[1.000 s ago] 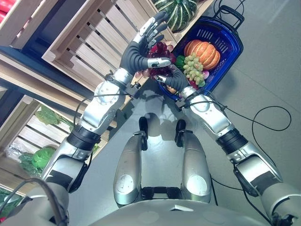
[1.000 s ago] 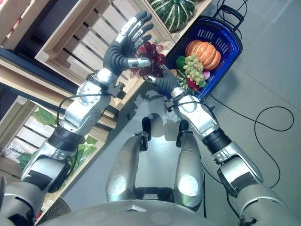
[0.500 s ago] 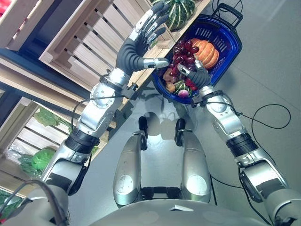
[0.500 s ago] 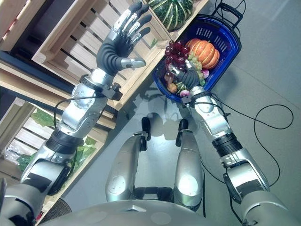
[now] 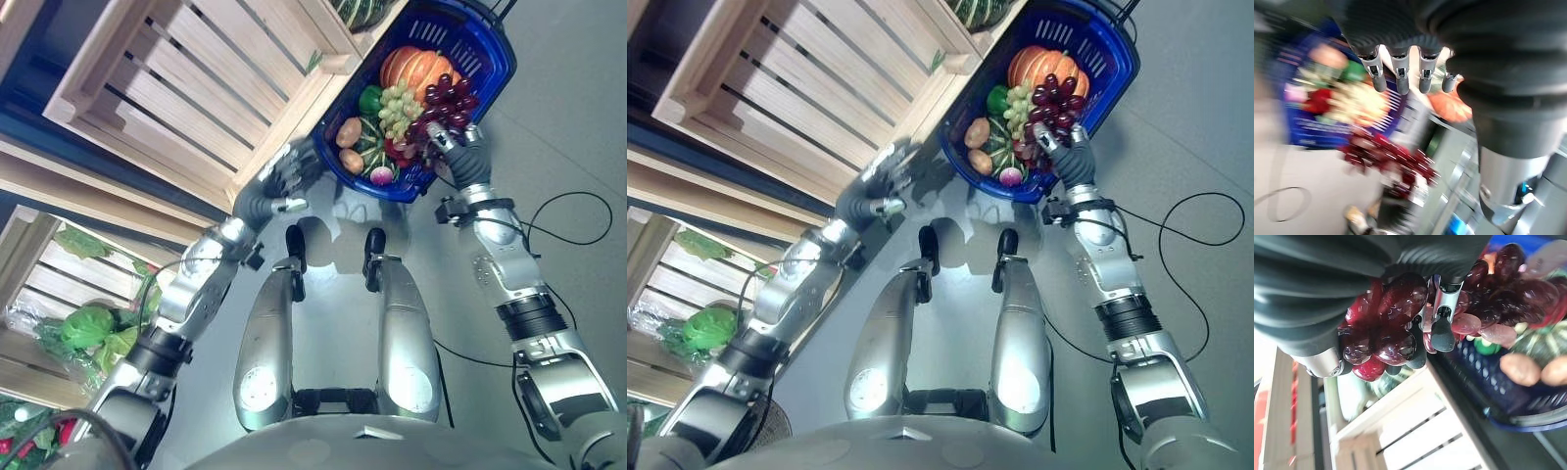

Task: Pick up fruits and vegetables into the basket

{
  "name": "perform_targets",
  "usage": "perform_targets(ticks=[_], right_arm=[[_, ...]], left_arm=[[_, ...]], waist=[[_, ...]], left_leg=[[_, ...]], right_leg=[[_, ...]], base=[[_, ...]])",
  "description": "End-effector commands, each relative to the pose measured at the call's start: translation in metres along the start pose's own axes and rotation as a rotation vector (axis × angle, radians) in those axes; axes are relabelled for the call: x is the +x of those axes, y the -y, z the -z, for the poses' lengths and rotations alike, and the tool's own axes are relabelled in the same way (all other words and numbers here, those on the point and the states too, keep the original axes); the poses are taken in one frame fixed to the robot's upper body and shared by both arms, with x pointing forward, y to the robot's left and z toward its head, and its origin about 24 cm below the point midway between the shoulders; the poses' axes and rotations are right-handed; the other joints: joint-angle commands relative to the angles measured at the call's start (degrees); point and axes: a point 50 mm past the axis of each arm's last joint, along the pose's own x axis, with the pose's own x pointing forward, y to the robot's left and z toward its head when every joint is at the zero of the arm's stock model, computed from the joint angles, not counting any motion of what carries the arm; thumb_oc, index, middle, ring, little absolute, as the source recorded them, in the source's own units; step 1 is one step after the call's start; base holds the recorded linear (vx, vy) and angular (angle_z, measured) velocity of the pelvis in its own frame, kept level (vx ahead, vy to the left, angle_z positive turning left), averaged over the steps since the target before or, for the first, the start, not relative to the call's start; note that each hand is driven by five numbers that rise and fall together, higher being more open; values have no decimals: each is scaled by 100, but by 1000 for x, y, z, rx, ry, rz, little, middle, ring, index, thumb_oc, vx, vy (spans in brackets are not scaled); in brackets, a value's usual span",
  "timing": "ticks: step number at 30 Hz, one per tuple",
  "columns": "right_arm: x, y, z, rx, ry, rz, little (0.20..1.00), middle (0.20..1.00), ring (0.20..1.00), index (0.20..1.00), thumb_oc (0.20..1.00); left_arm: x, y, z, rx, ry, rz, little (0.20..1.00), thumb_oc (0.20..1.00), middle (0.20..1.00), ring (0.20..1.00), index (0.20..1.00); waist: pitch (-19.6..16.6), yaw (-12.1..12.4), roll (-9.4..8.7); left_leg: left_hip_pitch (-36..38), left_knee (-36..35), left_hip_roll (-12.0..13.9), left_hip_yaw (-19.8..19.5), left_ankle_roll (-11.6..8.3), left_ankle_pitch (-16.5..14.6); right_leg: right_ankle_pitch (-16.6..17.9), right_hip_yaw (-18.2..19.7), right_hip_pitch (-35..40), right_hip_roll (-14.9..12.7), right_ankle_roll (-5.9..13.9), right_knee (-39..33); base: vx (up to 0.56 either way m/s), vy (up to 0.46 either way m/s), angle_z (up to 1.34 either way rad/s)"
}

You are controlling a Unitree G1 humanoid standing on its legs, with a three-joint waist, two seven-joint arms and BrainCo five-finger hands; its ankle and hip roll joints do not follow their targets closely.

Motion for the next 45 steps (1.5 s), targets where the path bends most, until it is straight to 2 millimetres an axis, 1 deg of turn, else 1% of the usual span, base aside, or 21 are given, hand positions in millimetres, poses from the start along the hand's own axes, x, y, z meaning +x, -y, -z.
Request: perform_targets(ticks=[1,2,3,6,7,8,10,12,13,16,19,21,23,27,32,35,39,40,41,44,45], right_arm=[[10,16,-47,39,200,-20,200,200,200,200,200],[13,18,-50,39,202,-21,200,200,200,200,200],[13,23,-47,39,174,-17,200,200,200,200,200],[23,33,-52,22,137,-8,200,200,200,200,200],[31,42,-58,26,120,4,200,200,200,200,200],[32,43,-59,29,117,5,200,200,200,200,200],[40,53,-64,42,97,24,200,200,200,200,200],[46,59,-68,59,79,27,200,200,200,200,200],[52,67,-70,86,43,31,200,200,200,200,200],[55,72,-70,97,14,31,200,200,200,200,200],[63,88,-67,157,-94,68,200,200,200,200,200],[65,89,-66,183,-125,73,200,200,200,200,200],[66,95,-63,241,-174,94,200,200,200,200,200],[67,96,-50,406,-244,129,200,200,200,200,200],[63,96,-32,630,-319,140,200,200,200,200,200],[60,95,-23,711,-331,140,200,200,200,200,200],[55,101,-16,765,-325,205,200,200,200,200,200],[53,104,-13,765,-330,229,385,385,385,385,385],[51,107,-11,764,-329,262,1000,1000,1000,1000,1000],[50,115,-13,764,-277,347,1000,1000,1000,1000,1000],[50,120,-15,696,-246,397,1000,1000,1000,1000,1000]], left_arm=[[-20,-9,7,31,-63,-7,1000,1000,1000,1000,1000],[-22,-12,9,31,-77,-13,1000,1000,1000,1000,1000],[-28,-14,18,11,-121,-33,1000,1000,1000,1000,1000],[-42,-24,35,-12,-224,-105,1000,1000,1000,1000,1000],[-53,-30,47,-20,-286,-147,1000,1000,1000,1000,1000],[-55,-31,49,-20,-293,-148,1000,1000,1000,1000,1000],[-68,-36,64,3,-379,-183,1000,1000,1000,1000,1000],[-74,-36,71,24,-410,-181,1000,1000,1000,1000,1000],[-84,-36,84,15,-456,-200,1000,1000,1000,1000,1000],[-90,-36,91,-6,-476,-216,1000,1000,1000,1000,1000],[-109,-32,112,10,-569,-259,1000,1000,1000,1000,1000],[-113,-29,117,19,-587,-253,1000,1000,1000,1000,1000],[-121,-23,128,16,-647,-249,1000,1000,1000,1000,1000],[-128,-17,140,26,-711,-264,1000,1000,1000,1000,1000],[-126,-12,146,-16,-699,-285,1000,1000,1000,1000,1000],[-123,-10,145,-20,-681,-285,1000,1000,1000,1000,1000],[-118,-7,144,-35,-663,-285,1000,1000,1000,1000,1000],[-118,-6,145,-40,-664,-283,1000,1000,1000,1000,1000],[-117,-5,145,-40,-664,-281,1000,1000,1000,1000,1000],[-116,-3,145,-25,-654,-293,1000,1000,1000,1000,1000],[-112,-5,141,40,-612,-330,1000,1000,1000,1000,1000]], waist=[[-289,164,128],[-289,182,148],[-289,215,188],[-289,300,303],[-289,379,382],[-289,390,397],[-289,474,484],[-289,521,540],[-289,588,629],[-289,628,696],[-289,776,911],[-289,808,965],[-289,873,1060],[-289,937,1143],[-289,983,1230],[-289,1002,1275],[-289,1002,1296],[-289,999,1301],[-289,993,1306],[-289,990,1313],[-289,992,1308]], left_leg=[[-123,633,-225,426,388,-867],[-293,586,-211,467,421,-692],[-261,659,-208,423,376,-854],[-515,668,-201,419,349,-787],[-679,618,-213,406,332,-728],[-707,614,-216,401,331,-719],[-875,577,-225,353,322,-665],[-971,548,-234,319,312,-620],[-1096,511,-246,277,301,-573],[-1170,478,-253,251,295,-533],[-1409,370,-260,188,256,-406],[-1475,342,-265,167,247,-370],[-1625,314,-268,134,242,-330],[-1846,292,-279,62,254,-289],[-2023,287,-301,9,274,-274],[-2078,255,-325,5,273,-245],[-2054,170,-350,5,273,-223],[-2042,156,-354,6,269,-218],[-2014,126,-356,17,268,-213],[-1920,42,-367,28,267,-198],[-1846,11,-382,33,263,-206]], right_leg=[[54,-196,-6,390,47,-86],[201,-250,-167,373,-8,-129],[20,-211,-144,365,41,-8],[15,-223,-416,348,29,78],[14,-248,-597,337,19,100],[15,-250,-629,336,17,109],[-7,-270,-826,323,-5,170],[-10,-274,-951,327,-18,204],[-28,-284,-1112,308,-38,242],[-55,-280,-1220,310,-57,298],[-135,-281,-1559,256,-95,455],[-142,-272,-1648,255,-108,476],[-174,-261,-1839,234,-130,540],[-208,-228,-2091,249,-167,631],[-239,-181,-2305,258,-197,711],[-221,-178,-2364,263,-204,673],[-177,-180,-2347,283,-191,568],[-163,-178,-2333,289,-186,535],[-145,-178,-2307,294,-179,488],[-99,-179,-2206,333,-168,371],[-90,-194,-2121,339,-164,312]], base=[[-42,-16,2],[42,-6,3],[-15,-6,11],[7,-3,13],[-19,-2,6],[-31,-8,6],[-17,-13,11],[-6,-3,11],[-5,16,12],[-4,21,6],[2,31,8],[2,22,8],[-2,30,9],[-5,0,2],[-2,3,1],[-8,0,1],[-7,1,1],[-23,16,3],[-27,25,4],[-34,20,1],[-31,8,0]])
